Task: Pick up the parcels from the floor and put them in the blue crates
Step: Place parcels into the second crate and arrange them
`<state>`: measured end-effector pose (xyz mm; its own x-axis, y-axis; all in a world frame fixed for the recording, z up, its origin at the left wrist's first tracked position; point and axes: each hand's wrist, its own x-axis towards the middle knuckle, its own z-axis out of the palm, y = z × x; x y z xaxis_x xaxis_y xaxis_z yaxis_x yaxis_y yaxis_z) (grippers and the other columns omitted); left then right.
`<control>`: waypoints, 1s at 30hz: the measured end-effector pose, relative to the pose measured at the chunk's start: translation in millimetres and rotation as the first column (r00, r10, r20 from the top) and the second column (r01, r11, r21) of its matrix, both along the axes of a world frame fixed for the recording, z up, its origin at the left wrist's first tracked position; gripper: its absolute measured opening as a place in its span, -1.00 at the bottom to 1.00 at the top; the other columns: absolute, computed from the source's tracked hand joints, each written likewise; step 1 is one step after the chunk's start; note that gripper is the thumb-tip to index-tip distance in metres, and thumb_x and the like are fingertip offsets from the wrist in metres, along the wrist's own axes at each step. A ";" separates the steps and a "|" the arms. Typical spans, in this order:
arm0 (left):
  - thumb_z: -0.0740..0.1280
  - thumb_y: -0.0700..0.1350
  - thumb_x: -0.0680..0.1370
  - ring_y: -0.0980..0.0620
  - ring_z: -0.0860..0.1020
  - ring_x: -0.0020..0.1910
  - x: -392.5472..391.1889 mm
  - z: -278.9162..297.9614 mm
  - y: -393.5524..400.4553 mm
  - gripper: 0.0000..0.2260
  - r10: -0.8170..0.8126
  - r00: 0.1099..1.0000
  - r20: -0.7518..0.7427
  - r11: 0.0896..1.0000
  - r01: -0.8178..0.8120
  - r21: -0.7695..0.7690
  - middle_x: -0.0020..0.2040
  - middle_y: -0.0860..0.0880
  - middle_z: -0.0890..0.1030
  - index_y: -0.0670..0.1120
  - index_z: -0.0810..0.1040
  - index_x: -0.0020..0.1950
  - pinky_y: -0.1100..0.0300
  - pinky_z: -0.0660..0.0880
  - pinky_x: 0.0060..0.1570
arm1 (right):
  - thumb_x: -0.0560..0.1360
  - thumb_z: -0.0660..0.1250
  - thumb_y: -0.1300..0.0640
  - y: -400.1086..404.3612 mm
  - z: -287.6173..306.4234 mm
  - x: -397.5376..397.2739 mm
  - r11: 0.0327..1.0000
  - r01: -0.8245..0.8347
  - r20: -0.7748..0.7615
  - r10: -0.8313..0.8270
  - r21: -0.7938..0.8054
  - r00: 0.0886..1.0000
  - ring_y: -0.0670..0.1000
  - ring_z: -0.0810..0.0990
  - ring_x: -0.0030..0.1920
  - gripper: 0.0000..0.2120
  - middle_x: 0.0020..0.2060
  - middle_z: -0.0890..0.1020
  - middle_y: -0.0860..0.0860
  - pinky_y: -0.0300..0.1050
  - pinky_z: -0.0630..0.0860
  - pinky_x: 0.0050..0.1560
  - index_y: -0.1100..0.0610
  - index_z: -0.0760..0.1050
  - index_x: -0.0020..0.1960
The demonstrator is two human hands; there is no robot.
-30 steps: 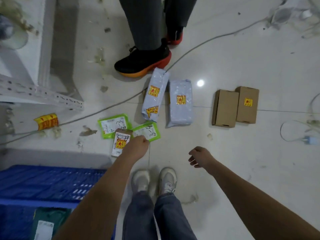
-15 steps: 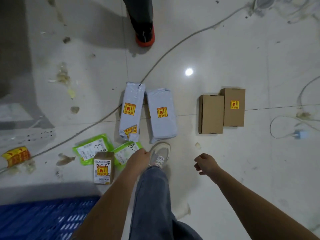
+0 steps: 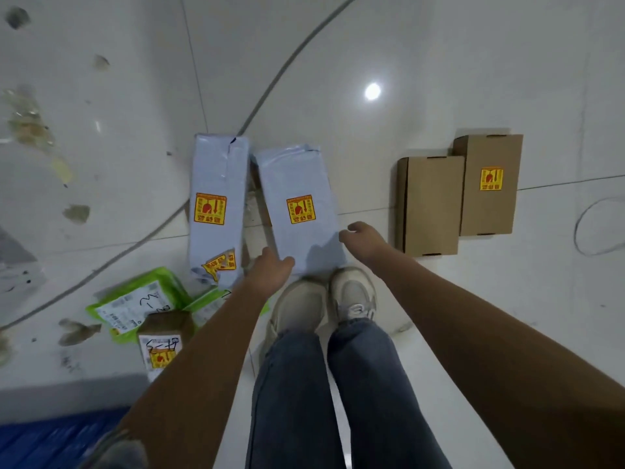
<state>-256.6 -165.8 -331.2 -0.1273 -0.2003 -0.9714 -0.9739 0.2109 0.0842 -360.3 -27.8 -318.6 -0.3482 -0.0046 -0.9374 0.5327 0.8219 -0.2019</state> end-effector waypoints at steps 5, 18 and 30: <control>0.27 -0.08 0.52 -0.23 0.46 0.23 3.9 -38.3 9.8 -0.52 0.170 0.985 -0.018 0.980 -0.171 -0.099 0.27 -0.25 0.46 -0.28 0.26 0.35 0.02 0.41 0.19 | 0.55 0.20 0.10 7.7 -41.8 11.9 0.994 -0.107 0.059 0.107 -0.006 0.992 0.19 0.34 0.39 -0.42 0.43 0.31 0.20 0.01 0.32 0.38 0.26 0.11 0.49; 0.36 -0.15 0.46 -0.21 0.47 0.24 3.1 -6.9 20.1 -0.52 0.518 0.848 -0.108 0.855 -0.516 0.055 0.30 -0.21 0.49 -0.22 0.41 0.36 0.07 0.40 0.06 | 0.33 0.52 0.09 1.6 -1.6 11.9 0.970 0.170 -0.017 -0.175 -0.173 0.984 -0.02 0.43 -0.28 -0.62 -0.33 0.39 -0.01 -0.24 0.36 -0.31 0.10 0.28 -0.27; 0.45 -0.03 0.44 0.06 0.61 -0.10 -62.9 116.1 41.2 -0.62 0.801 0.524 -0.289 0.590 -0.772 0.235 -0.03 -0.04 0.61 -0.15 0.47 0.17 0.28 0.55 -0.28 | 0.33 0.45 0.05 -20.1 130.0 32.3 0.932 -0.352 -0.650 0.318 0.081 0.691 0.13 0.56 -0.03 -0.56 -0.03 0.60 0.07 0.01 0.49 -0.06 0.16 0.43 0.14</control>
<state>-319.5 -124.5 -215.1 -0.2610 -0.3174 -0.9117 -0.6429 -0.6473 0.4094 -328.0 -47.9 -188.7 -0.8308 -0.2771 -0.4827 -0.0492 0.9005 -0.4321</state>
